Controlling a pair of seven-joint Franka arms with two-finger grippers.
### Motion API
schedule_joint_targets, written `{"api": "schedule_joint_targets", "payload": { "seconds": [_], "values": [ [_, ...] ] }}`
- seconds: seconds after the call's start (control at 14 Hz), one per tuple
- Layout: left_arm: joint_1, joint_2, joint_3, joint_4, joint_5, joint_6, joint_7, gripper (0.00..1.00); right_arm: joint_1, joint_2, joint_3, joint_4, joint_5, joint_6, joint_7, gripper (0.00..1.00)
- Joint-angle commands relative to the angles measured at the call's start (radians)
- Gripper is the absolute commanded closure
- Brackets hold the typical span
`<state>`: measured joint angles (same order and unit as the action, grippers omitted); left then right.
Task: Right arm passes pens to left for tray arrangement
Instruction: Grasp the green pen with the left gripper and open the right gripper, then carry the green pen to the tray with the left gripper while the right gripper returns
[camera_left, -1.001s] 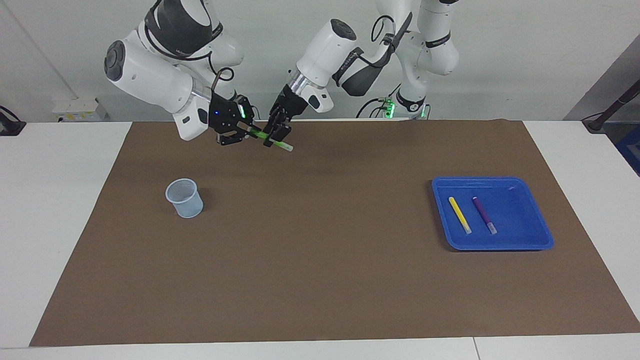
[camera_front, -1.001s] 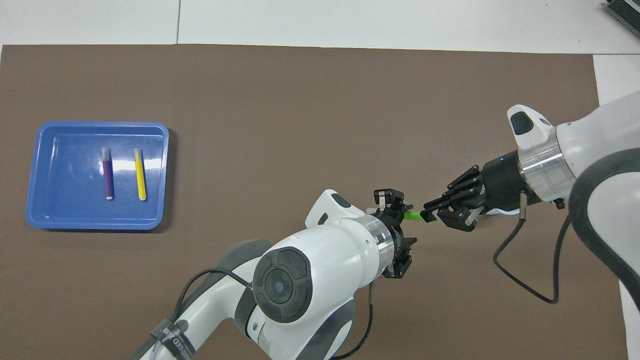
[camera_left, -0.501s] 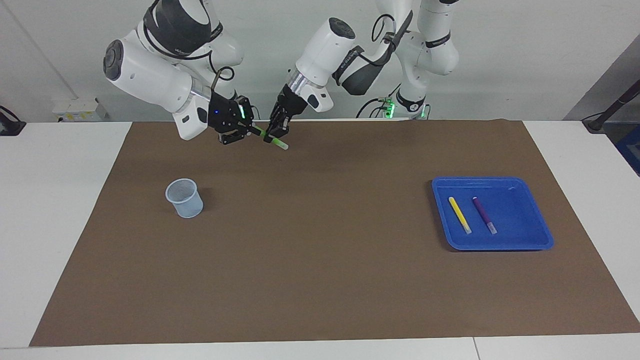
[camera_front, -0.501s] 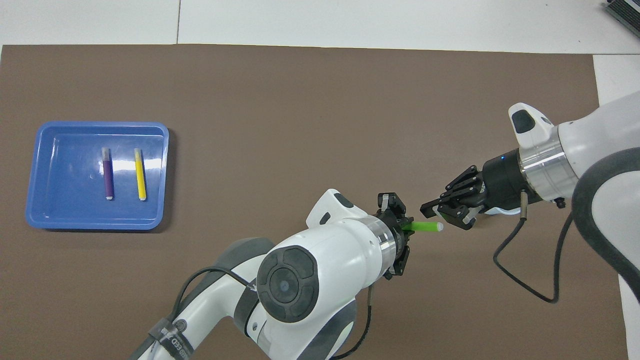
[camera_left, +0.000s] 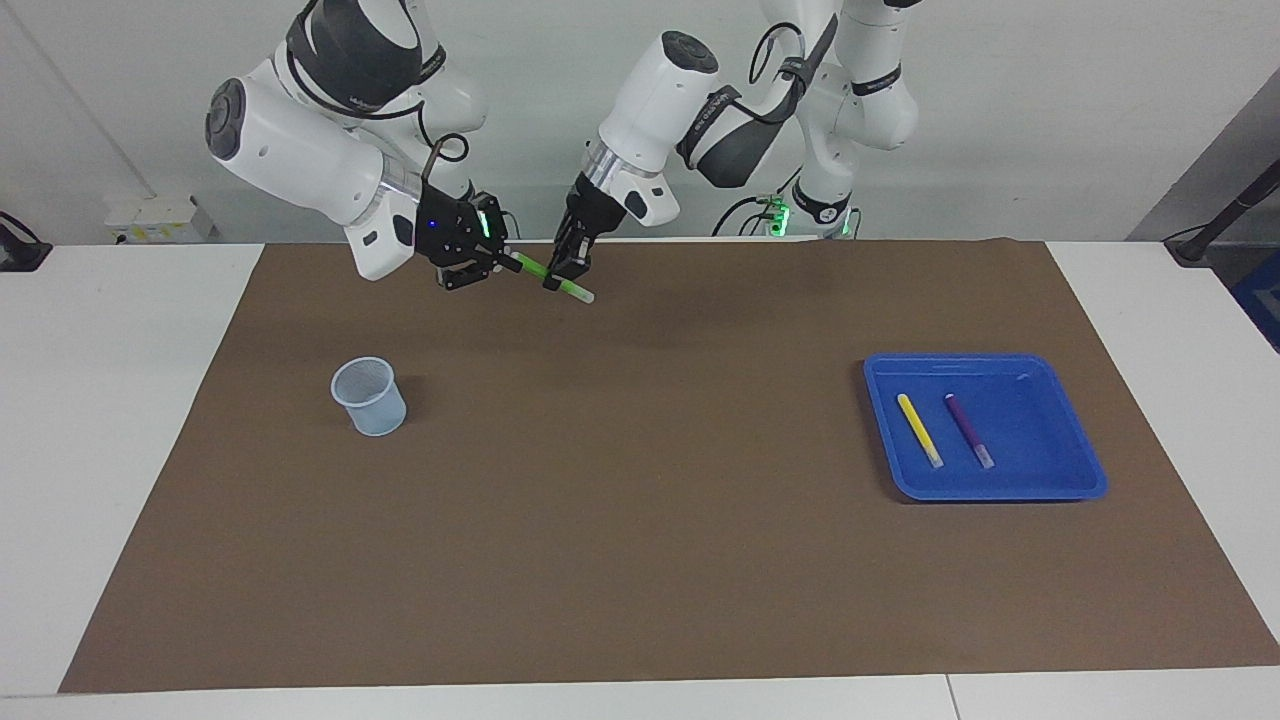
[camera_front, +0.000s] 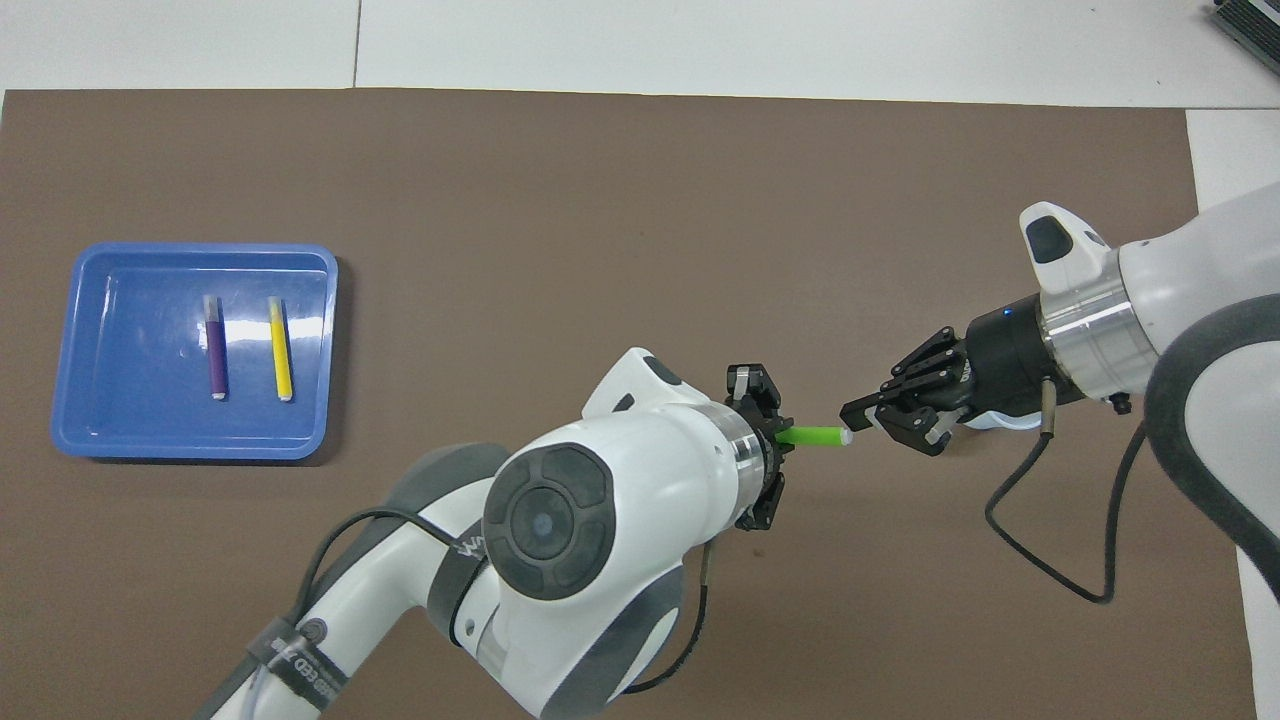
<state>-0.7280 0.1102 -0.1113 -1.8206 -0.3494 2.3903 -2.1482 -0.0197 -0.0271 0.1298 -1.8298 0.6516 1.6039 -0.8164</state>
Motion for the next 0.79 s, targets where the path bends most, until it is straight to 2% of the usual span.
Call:
{"api": "schedule_joint_targets", "payload": {
  "seconds": [0.0,0.07,0.21,0.29,0.36,0.5,0.64,0.72],
  "values": [
    [0.071,-0.041,-0.001,0.006,0.015,-0.103,0.103,1.0,-0.006,-0.001,0.001,0.003,0.003,-0.005,0.006,0.87],
    [0.091,-0.049,-0.001,0.003,0.015,-0.141,0.167,1.0,-0.006,0.001,-0.001,0.003,-0.001,-0.007,0.009,0.68],
    [0.152,-0.063,-0.001,-0.002,0.015,-0.26,0.337,1.0,-0.006,0.001,0.001,0.026,-0.076,-0.005,0.048,0.2],
    [0.198,-0.072,-0.001,0.0,0.015,-0.322,0.426,1.0,-0.008,0.004,0.001,0.039,-0.107,-0.002,0.071,0.07],
    [0.24,-0.076,-0.001,0.0,0.015,-0.376,0.509,1.0,-0.008,0.004,0.001,0.047,-0.121,-0.002,0.085,0.0],
    [0.321,-0.09,0.001,0.0,0.015,-0.472,0.685,1.0,-0.009,0.007,-0.001,0.055,-0.128,-0.005,0.111,0.0],
    [0.434,-0.099,0.008,0.0,0.023,-0.6,0.953,1.0,-0.008,0.001,0.001,0.081,-0.197,-0.005,0.182,0.0],
    [0.497,-0.107,0.007,0.0,0.064,-0.646,1.09,1.0,-0.009,0.003,0.001,0.101,-0.222,-0.012,0.221,0.0]
  ]
}}
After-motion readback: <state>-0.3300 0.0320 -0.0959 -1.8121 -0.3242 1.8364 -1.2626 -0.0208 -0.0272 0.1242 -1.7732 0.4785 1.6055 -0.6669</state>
